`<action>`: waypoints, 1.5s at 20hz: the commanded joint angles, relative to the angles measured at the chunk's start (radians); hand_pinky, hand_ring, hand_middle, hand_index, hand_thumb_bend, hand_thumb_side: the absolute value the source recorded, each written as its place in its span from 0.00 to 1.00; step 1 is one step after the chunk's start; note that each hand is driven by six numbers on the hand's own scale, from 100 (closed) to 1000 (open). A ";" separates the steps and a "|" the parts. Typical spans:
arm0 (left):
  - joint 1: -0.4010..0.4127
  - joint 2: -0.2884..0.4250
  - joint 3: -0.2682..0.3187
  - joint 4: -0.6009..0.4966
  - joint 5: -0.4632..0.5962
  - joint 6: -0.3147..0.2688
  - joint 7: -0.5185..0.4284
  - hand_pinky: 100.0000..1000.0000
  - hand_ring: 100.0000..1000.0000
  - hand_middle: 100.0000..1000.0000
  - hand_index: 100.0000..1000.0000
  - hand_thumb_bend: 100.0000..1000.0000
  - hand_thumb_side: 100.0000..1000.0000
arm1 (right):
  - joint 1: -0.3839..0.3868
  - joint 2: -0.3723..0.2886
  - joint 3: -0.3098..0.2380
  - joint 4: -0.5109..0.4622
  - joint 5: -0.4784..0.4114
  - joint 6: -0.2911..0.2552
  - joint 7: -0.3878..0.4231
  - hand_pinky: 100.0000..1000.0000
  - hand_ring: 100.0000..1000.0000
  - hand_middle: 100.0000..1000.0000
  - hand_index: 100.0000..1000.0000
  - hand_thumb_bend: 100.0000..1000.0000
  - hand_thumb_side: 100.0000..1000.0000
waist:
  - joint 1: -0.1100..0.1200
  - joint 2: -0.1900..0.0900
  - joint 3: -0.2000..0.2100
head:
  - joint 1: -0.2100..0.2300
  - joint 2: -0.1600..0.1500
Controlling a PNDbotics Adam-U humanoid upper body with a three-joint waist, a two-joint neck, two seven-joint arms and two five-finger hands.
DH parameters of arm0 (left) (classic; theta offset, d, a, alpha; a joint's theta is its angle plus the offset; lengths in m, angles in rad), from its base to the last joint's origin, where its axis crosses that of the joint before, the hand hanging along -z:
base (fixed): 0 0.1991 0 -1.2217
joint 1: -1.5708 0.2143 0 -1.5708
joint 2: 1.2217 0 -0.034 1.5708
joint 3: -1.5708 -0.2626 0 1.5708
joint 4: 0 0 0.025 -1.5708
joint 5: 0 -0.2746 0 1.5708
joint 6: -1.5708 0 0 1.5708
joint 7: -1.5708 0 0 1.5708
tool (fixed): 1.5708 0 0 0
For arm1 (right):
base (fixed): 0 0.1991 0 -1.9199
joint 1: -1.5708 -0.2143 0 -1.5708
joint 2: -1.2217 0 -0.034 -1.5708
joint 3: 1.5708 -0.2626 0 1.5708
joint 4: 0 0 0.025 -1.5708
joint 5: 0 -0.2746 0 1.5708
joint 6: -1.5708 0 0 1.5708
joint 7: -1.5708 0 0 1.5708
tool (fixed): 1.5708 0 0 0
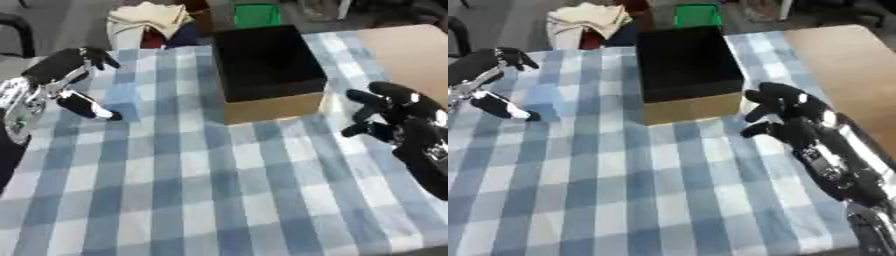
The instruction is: Pick up objects on the table and place them in the box.
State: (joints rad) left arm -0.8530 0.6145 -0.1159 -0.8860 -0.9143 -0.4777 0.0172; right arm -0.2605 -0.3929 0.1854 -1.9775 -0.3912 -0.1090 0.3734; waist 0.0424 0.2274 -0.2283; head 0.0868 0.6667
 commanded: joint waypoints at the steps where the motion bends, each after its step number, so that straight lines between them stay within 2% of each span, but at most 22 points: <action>1: -0.017 0.025 0.014 0.002 -0.010 0.000 0.024 0.72 0.66 0.70 0.78 0.75 0.29 | -0.013 -0.007 -0.004 -0.022 0.008 0.002 0.001 0.69 1.00 0.63 0.91 0.00 0.51 | 0.000 -0.013 -0.003 | 0.002 -0.012; 8: -0.013 0.022 0.012 0.026 -0.033 -0.015 -0.019 0.73 0.66 0.70 0.79 0.71 0.35 | -0.017 -0.002 -0.003 -0.022 0.014 0.004 0.001 0.69 1.00 0.63 0.91 0.00 0.51 | 0.002 -0.004 -0.010 | 0.001 -0.016; 11: -0.010 0.019 0.014 0.031 -0.044 -0.021 -0.046 0.72 0.64 0.66 0.77 0.69 0.36 | -0.017 -0.001 -0.003 -0.022 0.017 0.006 0.001 0.69 1.00 0.63 0.91 0.00 0.51 | 0.003 -0.001 -0.011 | -0.001 -0.014; 14: -0.007 0.018 0.015 0.034 -0.054 -0.023 -0.065 0.71 0.60 0.59 0.75 0.69 0.37 | -0.016 0.000 -0.003 -0.022 0.019 0.006 0.001 0.69 1.00 0.63 0.91 0.00 0.52 | 0.003 0.000 -0.013 | -0.002 -0.014; 16: -0.007 0.018 0.015 0.034 -0.060 -0.022 -0.075 0.70 0.57 0.53 0.71 0.66 0.33 | -0.016 0.001 -0.004 -0.022 0.020 0.007 0.000 0.69 1.00 0.63 0.91 0.00 0.51 | 0.004 0.001 -0.013 | -0.002 -0.014; 18: -0.006 0.020 0.017 0.030 -0.059 -0.020 -0.073 0.68 0.52 0.44 0.65 0.63 0.27 | -0.016 0.001 -0.004 -0.022 0.020 0.007 0.000 0.69 1.00 0.63 0.91 0.00 0.51 | 0.004 0.000 -0.013 | -0.003 -0.014; 20: -0.006 0.023 0.021 0.024 -0.047 -0.017 -0.060 0.66 0.44 0.32 0.54 0.59 0.19 | -0.016 0.000 -0.004 -0.022 0.019 0.007 -0.001 0.69 1.00 0.63 0.91 0.00 0.51 | 0.004 -0.001 -0.012 | -0.004 -0.014; 21: -0.006 0.024 0.022 0.020 -0.035 -0.016 -0.052 0.66 0.42 0.29 0.51 0.57 0.18 | -0.016 0.000 -0.004 -0.022 0.019 0.008 -0.001 0.69 1.00 0.63 0.91 0.00 0.51 | 0.004 -0.002 -0.012 | -0.005 -0.015; 22: -0.005 0.024 0.023 0.018 -0.016 -0.016 -0.047 0.66 0.40 0.24 0.47 0.50 0.17 | -0.016 0.000 -0.004 -0.022 0.018 0.008 -0.001 0.69 1.00 0.63 0.91 0.00 0.51 | 0.004 -0.003 -0.011 | -0.005 -0.015; 24: -0.004 0.024 0.023 0.010 0.047 -0.017 -0.050 0.67 0.38 0.20 0.45 0.45 0.16 | -0.015 0.000 -0.004 -0.022 0.017 0.009 -0.001 0.69 1.00 0.63 0.91 0.00 0.51 | 0.004 -0.004 -0.010 | -0.007 -0.014; 30: -0.018 0.041 -0.001 -0.098 0.307 -0.009 -0.132 0.71 0.37 0.19 0.45 0.30 0.17 | -0.014 -0.002 -0.005 -0.022 0.015 0.009 -0.003 0.69 1.00 0.63 0.90 0.00 0.51 | 0.005 -0.009 -0.008 | -0.010 -0.017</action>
State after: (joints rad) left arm -0.8472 0.6164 -0.1160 -0.9434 -0.6609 -0.4888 -0.0970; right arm -0.2646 -0.3835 0.1857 -1.9775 -0.3758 -0.1010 0.3729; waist 0.0478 0.2394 -0.2380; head 0.0783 0.6619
